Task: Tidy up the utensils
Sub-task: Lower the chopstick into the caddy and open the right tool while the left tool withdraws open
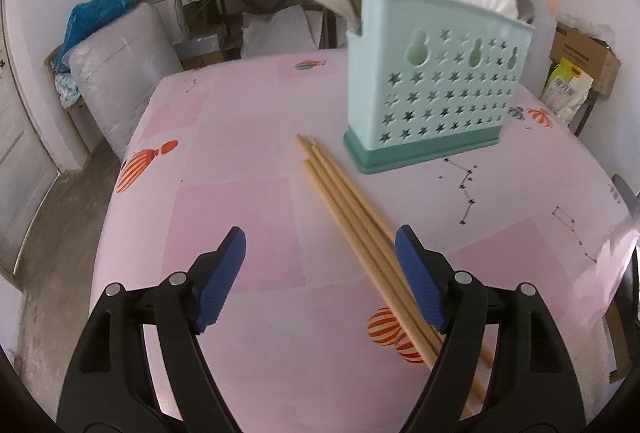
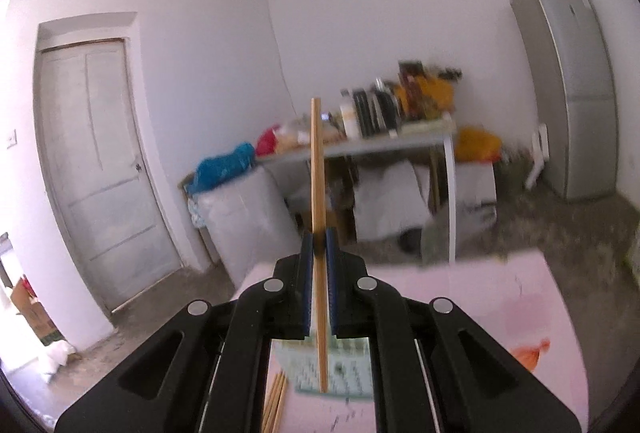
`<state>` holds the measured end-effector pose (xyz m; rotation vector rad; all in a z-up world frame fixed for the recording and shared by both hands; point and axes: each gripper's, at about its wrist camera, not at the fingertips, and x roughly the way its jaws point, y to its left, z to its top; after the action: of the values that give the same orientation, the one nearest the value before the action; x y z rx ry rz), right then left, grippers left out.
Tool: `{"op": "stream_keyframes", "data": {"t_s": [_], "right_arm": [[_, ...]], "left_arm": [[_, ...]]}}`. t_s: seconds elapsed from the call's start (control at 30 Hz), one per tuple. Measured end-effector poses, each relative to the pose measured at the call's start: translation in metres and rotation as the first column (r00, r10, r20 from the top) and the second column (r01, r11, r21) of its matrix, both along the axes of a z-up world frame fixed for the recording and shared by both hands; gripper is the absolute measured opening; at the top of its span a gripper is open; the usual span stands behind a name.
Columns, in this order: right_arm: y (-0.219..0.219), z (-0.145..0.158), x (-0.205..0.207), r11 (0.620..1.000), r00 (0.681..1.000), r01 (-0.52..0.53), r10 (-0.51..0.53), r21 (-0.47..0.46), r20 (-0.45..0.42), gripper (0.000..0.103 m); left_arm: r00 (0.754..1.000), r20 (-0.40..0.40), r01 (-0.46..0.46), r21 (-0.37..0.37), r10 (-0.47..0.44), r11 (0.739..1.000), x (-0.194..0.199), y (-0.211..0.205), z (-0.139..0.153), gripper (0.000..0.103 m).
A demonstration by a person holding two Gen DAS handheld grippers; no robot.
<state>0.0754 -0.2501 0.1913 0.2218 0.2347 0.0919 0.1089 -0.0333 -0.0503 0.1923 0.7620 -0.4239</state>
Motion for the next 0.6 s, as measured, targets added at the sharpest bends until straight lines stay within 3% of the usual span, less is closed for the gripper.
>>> {"op": "stream_keyframes", "data": {"t_s": [0.17,0.3,0.47,0.6], "right_arm": [[0.005,0.018,0.034,0.999,0.998,-0.019,0.02,-0.03,0.062,0.007],[0.016,0.008,0.06,0.997,0.999,-0.014,0.018,-0.077,0.049,0.007],[0.024,-0.029,0.092,0.994,0.998,-0.021,0.014,-0.112,-0.061,0.007],[0.024,-0.066,0.111,0.99,0.978,-0.025,-0.005,-0.14,-0.209,0.008]], "left_arm": [[1.0,-0.019,-0.022,0.01,0.023,1.0,0.005,0.004,-0.003,0.075],[0.998,-0.049,-0.043,0.007,0.044,0.999,0.011,0.008,-0.007,0.076],[0.995,-0.07,-0.064,-0.002,0.064,0.998,0.015,0.013,-0.01,0.076],[0.994,-0.077,-0.073,0.0,0.073,0.997,0.017,0.015,-0.011,0.076]]}}
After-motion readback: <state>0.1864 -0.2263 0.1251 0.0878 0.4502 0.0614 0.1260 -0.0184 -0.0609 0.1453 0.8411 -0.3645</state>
